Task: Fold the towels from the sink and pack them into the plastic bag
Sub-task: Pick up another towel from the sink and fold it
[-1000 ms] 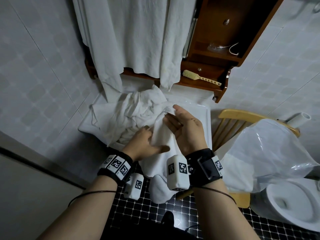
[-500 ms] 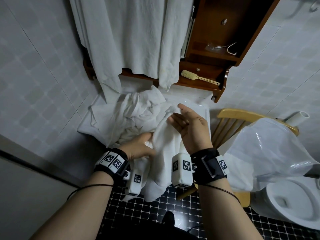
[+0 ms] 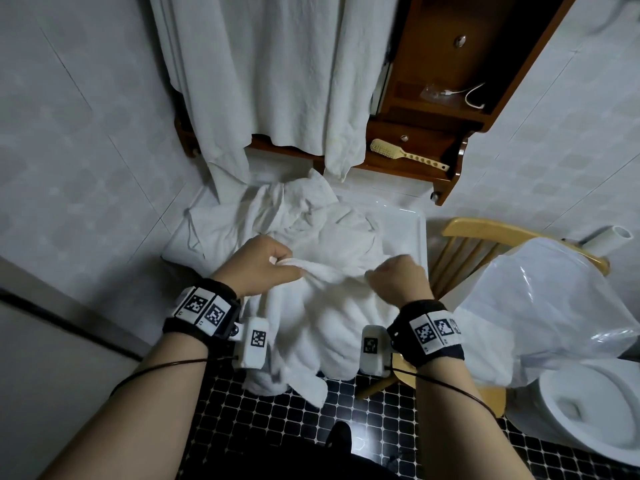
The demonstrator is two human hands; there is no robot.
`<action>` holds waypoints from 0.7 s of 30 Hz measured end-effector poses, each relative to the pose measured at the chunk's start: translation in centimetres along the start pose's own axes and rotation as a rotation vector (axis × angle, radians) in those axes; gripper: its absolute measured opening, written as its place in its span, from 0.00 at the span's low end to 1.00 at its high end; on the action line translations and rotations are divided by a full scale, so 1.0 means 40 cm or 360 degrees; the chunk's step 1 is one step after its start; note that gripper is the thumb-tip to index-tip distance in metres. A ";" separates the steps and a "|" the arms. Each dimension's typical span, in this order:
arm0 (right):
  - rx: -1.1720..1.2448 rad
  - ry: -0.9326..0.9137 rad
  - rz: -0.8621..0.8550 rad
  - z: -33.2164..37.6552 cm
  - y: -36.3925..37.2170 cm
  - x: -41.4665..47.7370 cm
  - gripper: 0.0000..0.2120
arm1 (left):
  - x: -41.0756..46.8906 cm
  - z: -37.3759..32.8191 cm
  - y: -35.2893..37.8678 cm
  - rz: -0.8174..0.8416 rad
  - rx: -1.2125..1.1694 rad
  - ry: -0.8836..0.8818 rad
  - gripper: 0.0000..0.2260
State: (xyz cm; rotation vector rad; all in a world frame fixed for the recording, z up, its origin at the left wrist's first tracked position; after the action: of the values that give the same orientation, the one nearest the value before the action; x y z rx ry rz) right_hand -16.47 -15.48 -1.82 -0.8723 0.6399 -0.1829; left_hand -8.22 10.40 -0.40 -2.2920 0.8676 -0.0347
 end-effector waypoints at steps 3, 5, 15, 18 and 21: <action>-0.0366 -0.0374 0.0419 0.074 0.074 -0.028 0.19 | 0.005 -0.061 0.008 0.0183 0.0097 0.0110 0.19; -0.0104 -0.0773 0.0572 0.149 0.108 -0.062 0.19 | 0.010 -0.083 0.015 0.0193 0.0090 0.0128 0.20; 0.0219 -0.1119 0.0452 0.198 0.152 -0.052 0.10 | -0.007 -0.055 -0.009 0.0126 -0.0167 0.0034 0.15; 0.0376 -0.1141 0.0258 0.194 0.121 -0.034 0.06 | -0.009 -0.024 -0.035 -0.0017 -0.0205 -0.0004 0.24; 0.0439 -0.1144 0.0232 0.188 0.093 -0.030 0.13 | -0.009 0.017 -0.058 -0.0107 -0.0182 -0.0023 0.20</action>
State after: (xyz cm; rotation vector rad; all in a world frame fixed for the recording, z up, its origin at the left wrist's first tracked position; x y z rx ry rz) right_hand -13.38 -7.69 -0.57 -0.5626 0.0000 0.1716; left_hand -6.98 12.27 0.57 -2.4248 0.8035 0.0020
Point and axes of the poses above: each hand's wrist, its own x-axis towards the middle knuckle, its own y-axis out of the palm, z = x × y, the point moved 6 cm from there along x, towards the middle knuckle, and after that the axes turned 6 degrees about z, right-handed, at the moved point
